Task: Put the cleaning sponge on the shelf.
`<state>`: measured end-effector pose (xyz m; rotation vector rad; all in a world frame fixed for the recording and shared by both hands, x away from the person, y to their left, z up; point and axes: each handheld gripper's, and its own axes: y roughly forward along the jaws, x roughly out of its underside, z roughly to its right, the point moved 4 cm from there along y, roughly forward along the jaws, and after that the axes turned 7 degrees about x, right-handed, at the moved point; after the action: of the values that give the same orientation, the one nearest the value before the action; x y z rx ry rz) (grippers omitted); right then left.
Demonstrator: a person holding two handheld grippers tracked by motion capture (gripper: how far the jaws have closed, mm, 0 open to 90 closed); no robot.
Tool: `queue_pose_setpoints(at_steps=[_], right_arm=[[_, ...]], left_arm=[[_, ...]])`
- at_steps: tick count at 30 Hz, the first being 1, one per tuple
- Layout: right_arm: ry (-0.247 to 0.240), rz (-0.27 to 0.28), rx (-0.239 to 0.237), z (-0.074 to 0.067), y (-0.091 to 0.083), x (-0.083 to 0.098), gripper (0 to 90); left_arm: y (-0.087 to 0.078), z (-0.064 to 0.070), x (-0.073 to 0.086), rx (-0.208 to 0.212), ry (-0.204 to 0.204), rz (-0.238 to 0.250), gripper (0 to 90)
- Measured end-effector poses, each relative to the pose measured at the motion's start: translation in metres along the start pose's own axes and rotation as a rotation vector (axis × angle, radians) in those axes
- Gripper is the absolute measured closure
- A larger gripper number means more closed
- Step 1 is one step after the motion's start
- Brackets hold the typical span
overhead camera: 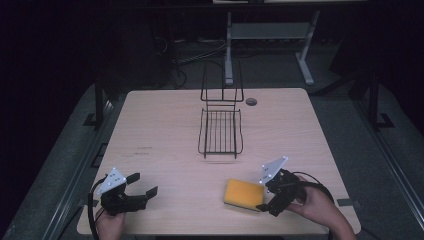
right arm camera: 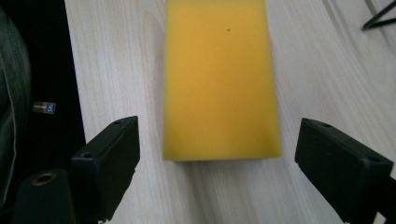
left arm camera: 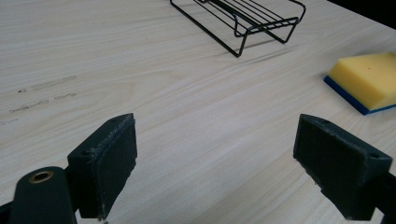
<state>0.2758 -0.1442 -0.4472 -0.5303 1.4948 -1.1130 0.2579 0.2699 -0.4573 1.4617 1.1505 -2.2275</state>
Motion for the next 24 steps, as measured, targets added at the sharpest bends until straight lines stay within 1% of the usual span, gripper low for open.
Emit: queue_pose_setpoints(at_steps=[5, 8, 13, 17, 19, 24], right_arm=[[-0.016, -0.013, -0.002, -0.001, 0.006, -0.008, 13.6], [-0.027, -0.004, -0.001, -0.001, 0.010, -0.012, 13.4], [-0.024, -0.001, -0.007, -0.001, 0.015, -0.018, 13.3], [-0.037, -0.021, -0.005, -0.001, 0.021, -0.023, 13.3], [-0.036, -0.024, -0.002, -0.001, 0.022, -0.023, 13.3], [-0.027, -0.033, -0.012, 0.002, 0.026, -0.024, 13.3]], left_arm=[[0.000, 0.000, 0.000, 0.000, 0.001, 0.000, 12.8], [-0.001, 0.000, 0.000, 0.002, 0.000, 0.001, 12.8], [-0.001, 0.000, 0.000, 0.001, -0.001, 0.002, 12.8], [-0.001, 0.000, 0.000, 0.002, -0.001, 0.003, 12.8], [-0.001, 0.000, 0.000, 0.002, -0.001, 0.003, 12.8], [-0.001, 0.000, 0.000, 0.003, -0.001, 0.004, 12.8]])
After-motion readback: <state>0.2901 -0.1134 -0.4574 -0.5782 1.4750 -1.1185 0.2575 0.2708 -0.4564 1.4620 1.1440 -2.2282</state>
